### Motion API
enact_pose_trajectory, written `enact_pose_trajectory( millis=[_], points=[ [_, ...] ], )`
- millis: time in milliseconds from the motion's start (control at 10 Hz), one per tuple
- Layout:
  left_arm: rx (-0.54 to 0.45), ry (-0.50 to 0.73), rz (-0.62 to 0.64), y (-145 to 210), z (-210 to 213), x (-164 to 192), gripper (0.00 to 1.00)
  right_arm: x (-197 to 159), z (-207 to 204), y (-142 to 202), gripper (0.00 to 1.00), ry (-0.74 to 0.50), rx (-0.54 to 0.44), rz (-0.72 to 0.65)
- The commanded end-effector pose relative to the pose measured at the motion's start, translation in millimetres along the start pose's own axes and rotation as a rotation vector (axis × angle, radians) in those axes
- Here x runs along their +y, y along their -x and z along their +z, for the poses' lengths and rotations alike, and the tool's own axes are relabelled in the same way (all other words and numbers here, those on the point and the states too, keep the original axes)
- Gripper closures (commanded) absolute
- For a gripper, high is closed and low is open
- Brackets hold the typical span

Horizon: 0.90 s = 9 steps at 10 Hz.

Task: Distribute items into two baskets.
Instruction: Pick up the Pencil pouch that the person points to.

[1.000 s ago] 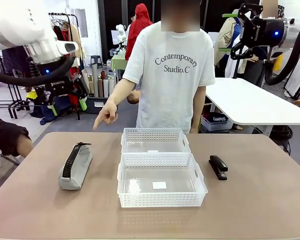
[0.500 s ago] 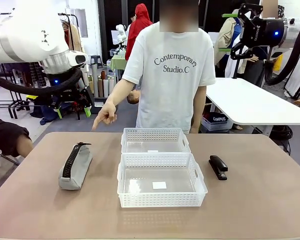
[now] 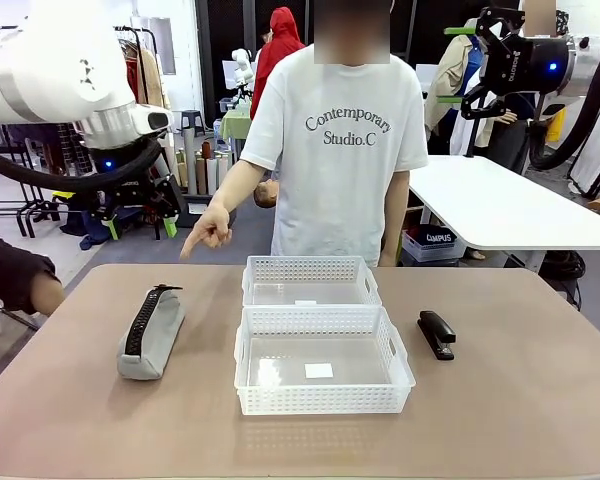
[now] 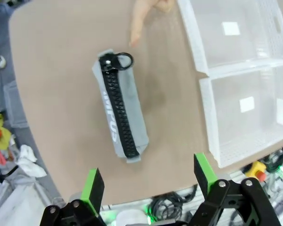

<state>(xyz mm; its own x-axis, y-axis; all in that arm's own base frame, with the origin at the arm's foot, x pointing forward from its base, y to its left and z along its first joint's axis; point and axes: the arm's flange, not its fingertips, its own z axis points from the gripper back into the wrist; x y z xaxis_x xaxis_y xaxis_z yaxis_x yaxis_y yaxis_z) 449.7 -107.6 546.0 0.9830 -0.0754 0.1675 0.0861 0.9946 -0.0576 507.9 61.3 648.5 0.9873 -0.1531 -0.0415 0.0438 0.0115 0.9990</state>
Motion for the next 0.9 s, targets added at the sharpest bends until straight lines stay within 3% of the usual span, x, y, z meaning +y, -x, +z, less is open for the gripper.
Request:
enact_pose_trajectory(
  millis=[0, 200, 600, 800],
  points=[
    [-0.059, -0.11, 0.068, 0.0, -24.6, -5.1, 0.0, 2.0, 0.7, 2.7, 0.0, -0.006, -0.002, 0.001],
    [-0.045, -0.154, 0.075, 3.4, -58.6, 0.9, 0.0, 2.0, 0.7, 2.7, 0.0, -0.006, -0.002, 0.001],
    [0.039, -0.084, 0.103, 7.1, -120.7, 10.5, 0.0, 2.0, 0.7, 2.7, 0.0, -0.006, -0.002, 0.001],
    [0.053, -0.119, 0.124, 4.0, -143.3, 9.2, 0.0, 2.0, 0.7, 2.7, 0.0, -0.006, -0.002, 0.001]
  ],
)
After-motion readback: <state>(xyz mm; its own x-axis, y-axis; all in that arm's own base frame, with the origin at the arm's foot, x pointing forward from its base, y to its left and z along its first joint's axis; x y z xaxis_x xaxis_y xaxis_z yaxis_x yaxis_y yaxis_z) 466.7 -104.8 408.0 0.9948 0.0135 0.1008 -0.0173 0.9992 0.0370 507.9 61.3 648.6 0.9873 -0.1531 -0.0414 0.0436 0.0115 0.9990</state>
